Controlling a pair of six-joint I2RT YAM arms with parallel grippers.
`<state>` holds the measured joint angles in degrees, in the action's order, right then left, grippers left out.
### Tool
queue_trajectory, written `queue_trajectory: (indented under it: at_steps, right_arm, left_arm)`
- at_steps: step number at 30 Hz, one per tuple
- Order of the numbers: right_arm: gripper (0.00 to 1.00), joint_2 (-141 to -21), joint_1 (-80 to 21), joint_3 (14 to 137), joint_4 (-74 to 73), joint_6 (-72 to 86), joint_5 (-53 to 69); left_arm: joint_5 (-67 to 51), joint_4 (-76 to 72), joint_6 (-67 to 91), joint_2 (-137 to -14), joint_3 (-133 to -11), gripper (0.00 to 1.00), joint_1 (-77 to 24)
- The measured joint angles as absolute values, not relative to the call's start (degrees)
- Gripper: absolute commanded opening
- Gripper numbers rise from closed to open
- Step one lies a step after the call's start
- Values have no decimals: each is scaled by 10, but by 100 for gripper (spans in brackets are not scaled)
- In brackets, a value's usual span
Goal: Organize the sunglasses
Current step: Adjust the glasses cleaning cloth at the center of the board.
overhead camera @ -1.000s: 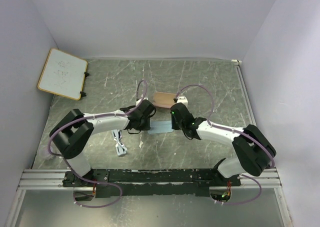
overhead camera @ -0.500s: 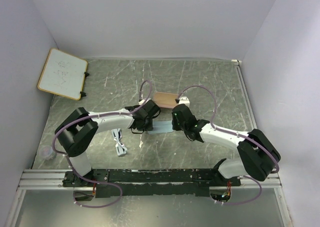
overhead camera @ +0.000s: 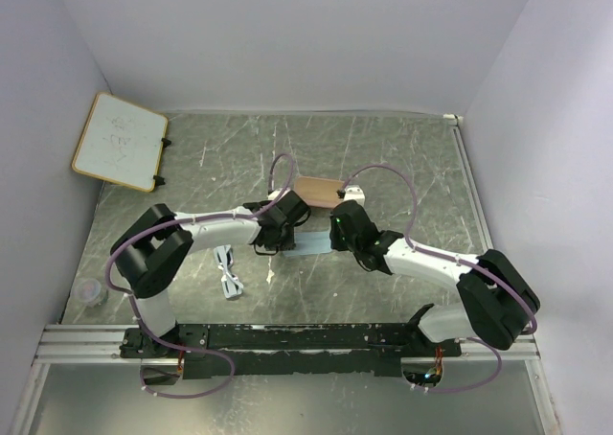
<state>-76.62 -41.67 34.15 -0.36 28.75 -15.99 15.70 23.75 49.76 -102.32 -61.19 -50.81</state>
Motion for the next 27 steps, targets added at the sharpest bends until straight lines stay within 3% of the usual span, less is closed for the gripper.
queue_trajectory:
  at_steps: [27]
  right_arm:
    - [21,-761,-409,339,-3,294,-160]
  left_arm:
    - [159,243,497,-1037,-626,16,-508]
